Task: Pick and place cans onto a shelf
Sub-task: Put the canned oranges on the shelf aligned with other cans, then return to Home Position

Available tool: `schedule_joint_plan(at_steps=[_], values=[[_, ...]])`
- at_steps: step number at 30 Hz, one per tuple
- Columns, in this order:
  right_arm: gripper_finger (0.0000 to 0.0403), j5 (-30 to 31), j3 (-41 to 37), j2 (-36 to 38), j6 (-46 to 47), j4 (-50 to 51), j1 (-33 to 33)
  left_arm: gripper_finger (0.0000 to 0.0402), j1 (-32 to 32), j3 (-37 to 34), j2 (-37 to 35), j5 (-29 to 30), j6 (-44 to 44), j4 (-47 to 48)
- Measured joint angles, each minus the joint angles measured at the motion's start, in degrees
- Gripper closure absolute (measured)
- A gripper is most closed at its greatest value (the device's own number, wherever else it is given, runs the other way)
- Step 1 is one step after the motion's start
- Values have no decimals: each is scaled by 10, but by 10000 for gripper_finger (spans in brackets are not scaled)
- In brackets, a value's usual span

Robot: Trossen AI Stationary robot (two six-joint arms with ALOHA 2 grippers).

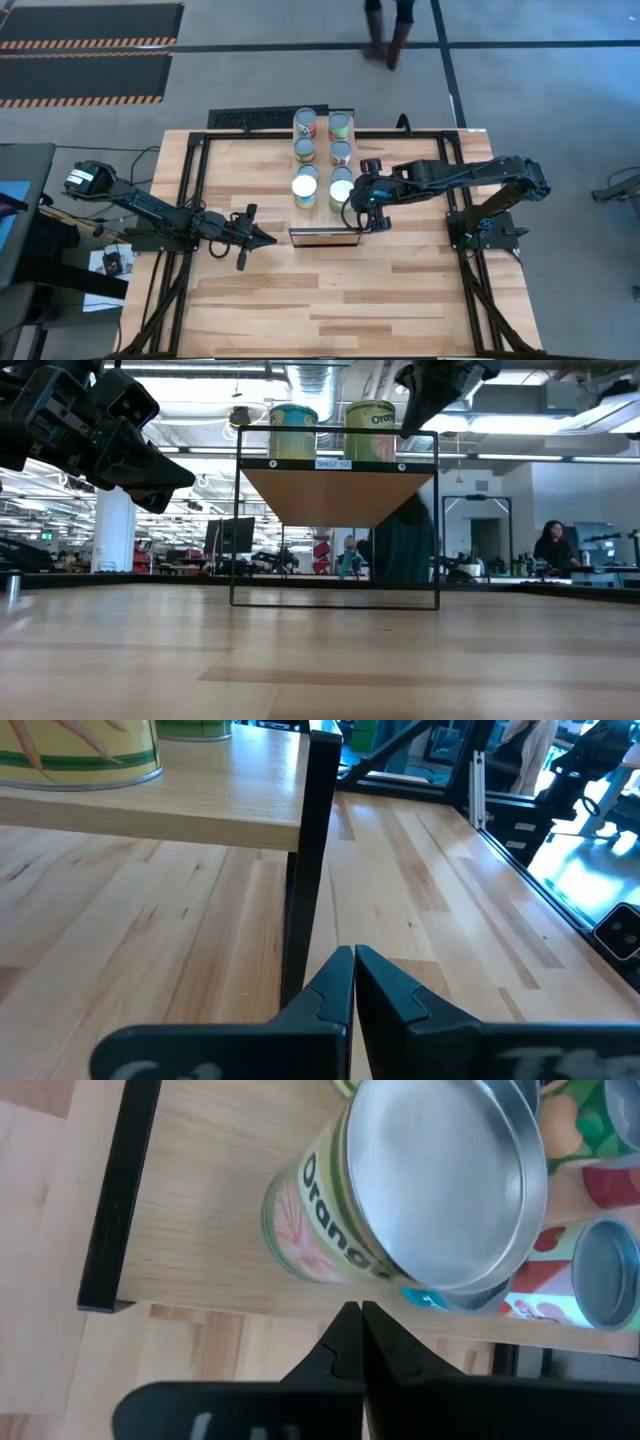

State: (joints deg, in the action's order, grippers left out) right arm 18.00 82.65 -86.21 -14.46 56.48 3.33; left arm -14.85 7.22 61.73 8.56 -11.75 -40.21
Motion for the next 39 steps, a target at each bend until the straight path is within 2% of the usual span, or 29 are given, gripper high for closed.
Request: schedule_joint_plan(at_steps=[4,7,9,15,20,28,35,39], values=[[399,0,-5,7,5,16,0,401,0,0,0,1,0,-4],[400,-14,-53,55,11,-26,-3,401,9,0,0,-5,0,-7],[400,-46,-117,102,10,-85,-8,401,28,0,0,-19,0,-8],[401,-109,-326,265,0,-308,-34,401,102,0,0,-108,13,-19],[400,-142,-463,384,6,-461,-61,401,151,0,-7,-134,32,-25],[400,-142,-613,527,29,-592,-83,402,202,0,-82,-152,67,27],[400,-104,-724,602,55,-695,-84,401,229,0,-166,-152,83,107],[400,-86,-760,640,62,-703,-84,401,233,0,-196,-152,83,136]])
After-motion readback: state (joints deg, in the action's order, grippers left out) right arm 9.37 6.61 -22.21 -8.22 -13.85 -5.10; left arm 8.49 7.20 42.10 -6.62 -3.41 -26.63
